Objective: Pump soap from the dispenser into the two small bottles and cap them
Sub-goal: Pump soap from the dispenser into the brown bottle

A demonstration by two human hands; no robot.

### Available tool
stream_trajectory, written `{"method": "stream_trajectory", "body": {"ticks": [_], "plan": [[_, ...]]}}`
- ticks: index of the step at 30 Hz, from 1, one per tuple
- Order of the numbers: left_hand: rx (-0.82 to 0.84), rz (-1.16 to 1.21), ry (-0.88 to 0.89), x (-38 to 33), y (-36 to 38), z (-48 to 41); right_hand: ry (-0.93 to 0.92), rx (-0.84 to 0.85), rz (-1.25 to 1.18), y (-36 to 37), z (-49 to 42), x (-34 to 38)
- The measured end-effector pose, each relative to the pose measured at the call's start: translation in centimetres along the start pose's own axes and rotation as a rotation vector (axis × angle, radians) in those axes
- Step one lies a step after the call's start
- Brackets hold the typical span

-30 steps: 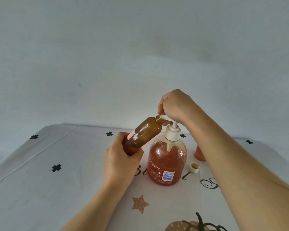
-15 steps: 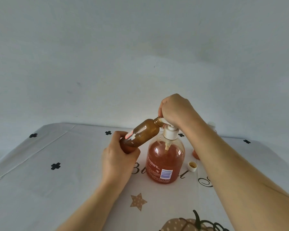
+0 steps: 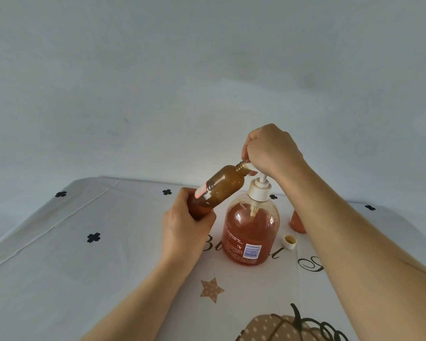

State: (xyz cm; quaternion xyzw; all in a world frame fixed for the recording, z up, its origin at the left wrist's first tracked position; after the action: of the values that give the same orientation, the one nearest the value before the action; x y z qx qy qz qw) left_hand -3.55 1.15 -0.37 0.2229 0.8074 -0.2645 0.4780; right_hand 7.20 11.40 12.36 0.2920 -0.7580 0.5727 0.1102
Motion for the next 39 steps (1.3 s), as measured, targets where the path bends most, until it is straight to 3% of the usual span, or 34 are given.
{"method": "stream_trajectory", "body": {"ticks": [26,33,39], "plan": [[-0.033,-0.109,-0.036,0.6,0.0,-0.3,0.009,0.126,0.037,1.5,0.3,-0.5],[-0.007,-0.097,0.044,0.0,0.2,0.1,-0.024,-0.070,0.000,-0.3,0.4,0.0],[0.005,-0.083,0.050,0.1,0.2,0.1,-0.014,-0.031,0.014,0.0,-0.1,0.0]]}}
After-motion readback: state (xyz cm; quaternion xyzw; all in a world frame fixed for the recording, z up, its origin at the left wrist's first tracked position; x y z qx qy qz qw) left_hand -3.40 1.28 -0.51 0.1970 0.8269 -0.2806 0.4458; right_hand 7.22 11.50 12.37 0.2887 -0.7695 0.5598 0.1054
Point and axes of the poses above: each hand's wrist, its own z-axis away from the middle knuckle, its own y-axis out of the palm, x = y × z, the point moved 2 cm from there along -z, towards the middle knuckle, and after that the axes turned 5 degrees about -x, right-handed, at the moved point
